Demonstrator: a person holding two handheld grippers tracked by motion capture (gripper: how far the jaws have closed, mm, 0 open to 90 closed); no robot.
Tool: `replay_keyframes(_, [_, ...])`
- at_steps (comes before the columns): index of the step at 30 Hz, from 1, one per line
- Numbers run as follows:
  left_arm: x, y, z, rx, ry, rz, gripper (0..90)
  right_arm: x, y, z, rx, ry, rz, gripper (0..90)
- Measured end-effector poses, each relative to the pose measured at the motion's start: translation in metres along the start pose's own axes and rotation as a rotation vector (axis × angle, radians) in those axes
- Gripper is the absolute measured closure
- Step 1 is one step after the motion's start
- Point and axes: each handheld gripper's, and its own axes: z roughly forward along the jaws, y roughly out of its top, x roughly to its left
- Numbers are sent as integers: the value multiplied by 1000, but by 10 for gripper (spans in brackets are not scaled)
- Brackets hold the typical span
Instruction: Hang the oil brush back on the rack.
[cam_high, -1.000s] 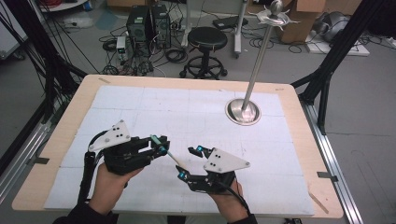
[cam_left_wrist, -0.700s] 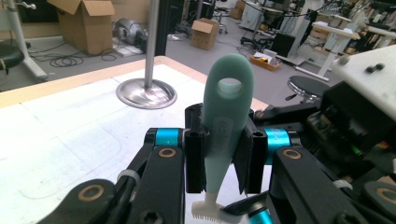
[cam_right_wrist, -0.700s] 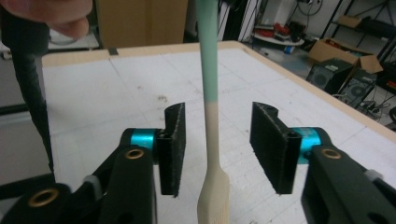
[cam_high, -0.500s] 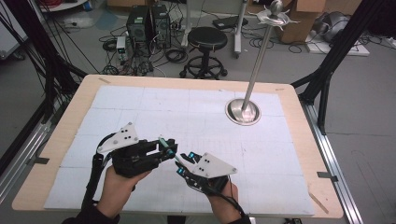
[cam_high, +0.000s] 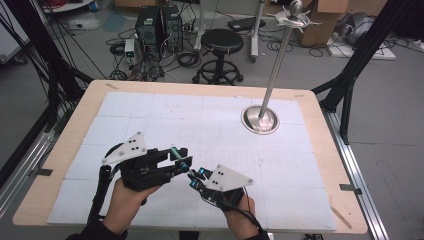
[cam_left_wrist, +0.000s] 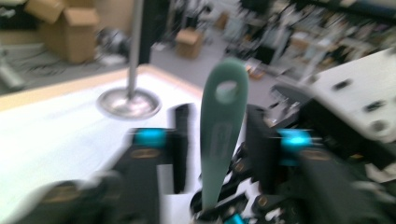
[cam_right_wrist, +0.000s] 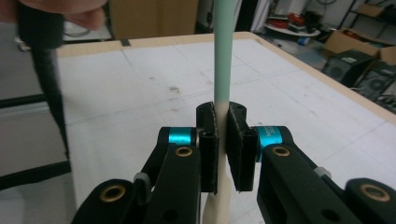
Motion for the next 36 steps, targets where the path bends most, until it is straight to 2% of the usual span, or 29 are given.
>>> replay_keyframes(2, [2,1,-3,-25,-40,4,473,-2,0,-1,-10,37,8,835])
replay_keyframes(5, [6,3,-9,-43,-78,-1,418,-5,0,-5,-41,91,30,835])
replay_keyframes(7, [8,4,-13,-63,-116,-10,405,-7,0,-7,-60,125,43,835])
replay_keyframes(10, [10,4,-18,-75,-178,-1,401,-9,-1,-9,-85,186,62,835])
replay_keyframes(14, [11,2,-22,-81,-268,4,405,-10,-1,-10,-120,302,71,835])
replay_keyframes(18, [8,1,-23,-77,-338,23,408,-9,0,-9,-152,395,87,835])
replay_keyframes(21, [7,1,-23,-81,-377,19,423,-8,0,-8,-161,458,92,835])
replay_keyframes(24, [6,1,-23,-94,-415,11,457,-7,0,-7,-169,498,87,836])
replay_keyframes(28, [3,0,-22,-95,-467,27,488,-7,-2,-5,-168,564,100,835])
replay_keyframes(33, [0,0,-22,-100,-502,50,620,-8,-4,-3,-174,608,111,835])
replay_keyframes(36, [0,1,-22,-99,-510,56,648,-8,-6,-2,-175,626,120,835])
